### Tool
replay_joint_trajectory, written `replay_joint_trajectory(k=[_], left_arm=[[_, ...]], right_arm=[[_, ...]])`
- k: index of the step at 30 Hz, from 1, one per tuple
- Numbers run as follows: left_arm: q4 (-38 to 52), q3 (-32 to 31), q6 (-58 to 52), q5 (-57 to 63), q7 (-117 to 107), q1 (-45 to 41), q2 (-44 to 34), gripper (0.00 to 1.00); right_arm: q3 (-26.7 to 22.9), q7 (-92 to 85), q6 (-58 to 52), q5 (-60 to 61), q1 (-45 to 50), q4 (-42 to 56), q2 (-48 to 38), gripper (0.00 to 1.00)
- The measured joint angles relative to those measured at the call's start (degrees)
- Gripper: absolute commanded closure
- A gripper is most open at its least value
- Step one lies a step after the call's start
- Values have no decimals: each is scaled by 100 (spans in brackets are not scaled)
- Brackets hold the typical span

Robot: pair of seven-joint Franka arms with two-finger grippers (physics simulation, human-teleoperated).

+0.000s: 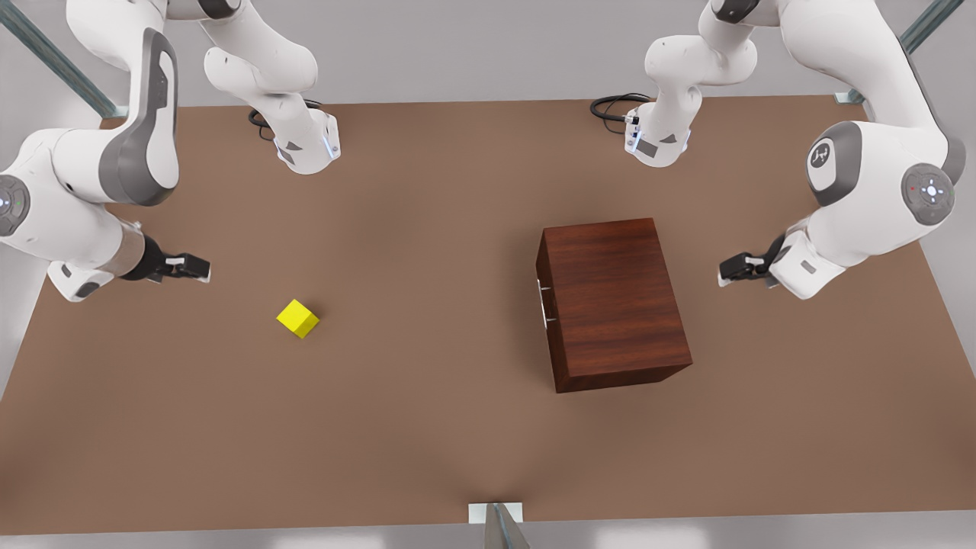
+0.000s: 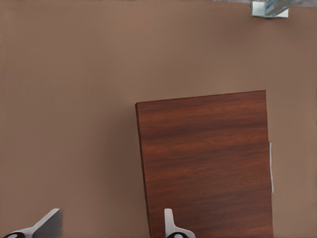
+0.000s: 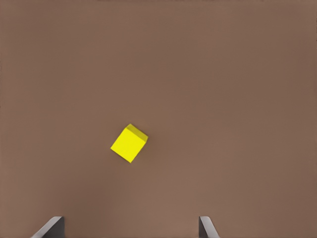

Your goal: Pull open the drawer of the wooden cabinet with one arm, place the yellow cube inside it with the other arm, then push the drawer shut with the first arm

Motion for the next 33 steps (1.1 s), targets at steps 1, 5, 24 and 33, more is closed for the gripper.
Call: replay_joint_trajectory(k=[1,5,24,33], left_arm=[[0,-1,58,-1,-10,-1,0,0],[46,-3,215,125,-50,-146,35,0],[2353,48,110,2414,-3026,-4014,2844,0],[2367,61,236,2822,-4176,-4186,3253,0]], right_arm=[[0,-9,57,1,-2,0,0,0],[0,-40,208,2,-15,0,0,0],[0,-121,362,2,-6,0,41,0],[0,-138,367,2,36,0,52,0]])
